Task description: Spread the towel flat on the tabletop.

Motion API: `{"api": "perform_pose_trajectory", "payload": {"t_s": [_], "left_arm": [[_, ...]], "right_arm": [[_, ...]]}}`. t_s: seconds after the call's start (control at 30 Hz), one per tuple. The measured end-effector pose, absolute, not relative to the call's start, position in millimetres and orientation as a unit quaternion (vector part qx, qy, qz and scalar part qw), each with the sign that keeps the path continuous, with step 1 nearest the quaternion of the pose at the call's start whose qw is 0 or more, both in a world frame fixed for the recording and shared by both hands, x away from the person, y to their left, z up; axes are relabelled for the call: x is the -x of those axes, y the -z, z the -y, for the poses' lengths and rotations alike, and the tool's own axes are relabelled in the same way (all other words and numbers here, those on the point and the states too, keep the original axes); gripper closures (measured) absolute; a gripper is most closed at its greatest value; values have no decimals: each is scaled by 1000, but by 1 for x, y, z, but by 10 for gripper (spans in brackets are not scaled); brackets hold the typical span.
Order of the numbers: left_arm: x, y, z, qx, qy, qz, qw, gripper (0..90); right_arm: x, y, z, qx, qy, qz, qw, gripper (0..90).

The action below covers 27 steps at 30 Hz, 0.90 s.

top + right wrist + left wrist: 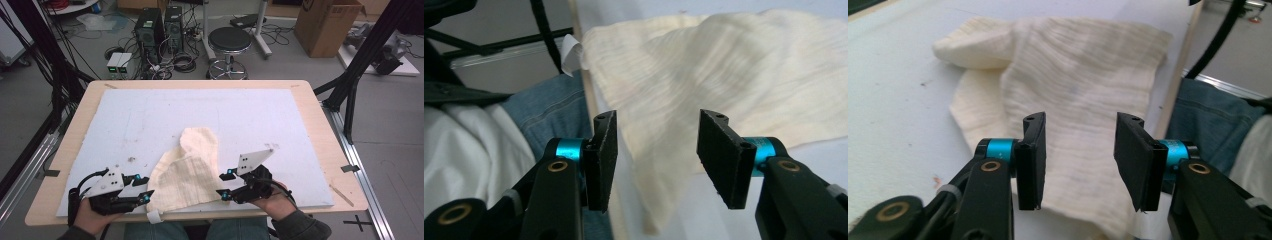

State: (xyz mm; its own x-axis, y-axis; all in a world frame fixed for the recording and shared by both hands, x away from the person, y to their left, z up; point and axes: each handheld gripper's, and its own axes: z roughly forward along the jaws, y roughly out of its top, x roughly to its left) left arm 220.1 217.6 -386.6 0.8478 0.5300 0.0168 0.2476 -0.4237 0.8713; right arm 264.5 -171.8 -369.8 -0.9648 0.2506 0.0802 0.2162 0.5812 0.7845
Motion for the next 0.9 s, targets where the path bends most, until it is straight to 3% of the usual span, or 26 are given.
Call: {"api": "perform_pose_trajectory", "payload": {"t_s": [0.13, 0.4, 0.6, 0.9], "left_arm": [[-241, 388, -212, -817, -156, -257, 492, 516], [-288, 403, -193, -803, -178, -298, 484, 500], [-317, 416, -192, -800, -176, -334, 467, 513], [-338, 436, -187, -822, -138, -351, 427, 534]], "right_arm": [[-279, 363, 173, -144, -438, -886, 41, 507], [-343, 363, 156, -190, -419, -883, 88, 539], [-392, 389, 143, -247, -400, -877, 97, 561], [-429, 428, 136, -312, -369, -871, 92, 616]]}}
